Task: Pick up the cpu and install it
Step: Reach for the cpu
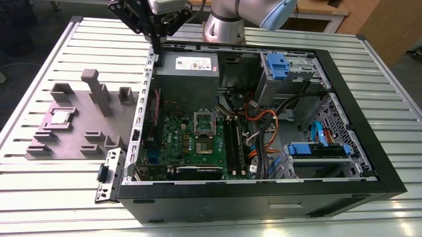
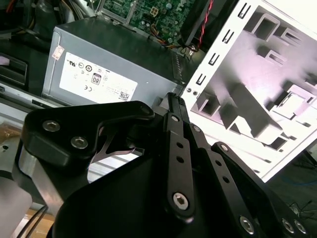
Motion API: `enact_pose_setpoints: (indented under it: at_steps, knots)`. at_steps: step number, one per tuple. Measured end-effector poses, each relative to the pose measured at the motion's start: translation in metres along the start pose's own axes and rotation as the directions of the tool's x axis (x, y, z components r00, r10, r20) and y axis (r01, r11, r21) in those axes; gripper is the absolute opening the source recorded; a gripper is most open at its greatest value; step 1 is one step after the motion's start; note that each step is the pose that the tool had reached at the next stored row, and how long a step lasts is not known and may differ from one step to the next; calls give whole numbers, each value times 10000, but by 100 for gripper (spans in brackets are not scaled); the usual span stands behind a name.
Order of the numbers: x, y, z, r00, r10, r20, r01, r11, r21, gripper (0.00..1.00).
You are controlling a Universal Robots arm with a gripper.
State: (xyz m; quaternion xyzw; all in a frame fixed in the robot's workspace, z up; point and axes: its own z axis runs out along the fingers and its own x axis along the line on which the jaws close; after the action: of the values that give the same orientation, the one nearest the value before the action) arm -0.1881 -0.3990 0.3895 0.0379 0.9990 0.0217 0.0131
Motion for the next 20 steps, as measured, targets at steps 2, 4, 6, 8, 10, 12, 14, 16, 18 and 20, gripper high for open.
enact_pose_setpoints:
  at_steps: [2,4,6,8,10,12,14,16,18,20]
  knots:
    - [26,-2,0,10000,0,0,0,10000,0,11]
    - [44,-3,0,10000,0,1,0,10000,0,11]
    - [60,-5,1,10000,0,1,0,10000,-1,11]
    - [75,-6,1,10000,0,1,0,10000,-1,11]
    - [92,-7,1,10000,-1,1,1,10000,-1,11]
    - [105,-9,2,10000,0,1,0,10000,-1,11]
    - [118,-10,2,10000,0,1,0,10000,-1,11]
    - [130,-10,2,10000,0,0,0,10000,0,11]
    - [137,-11,2,10000,0,0,0,10000,0,11]
    - [137,-11,2,10000,-2,-1,2,10000,1,11]
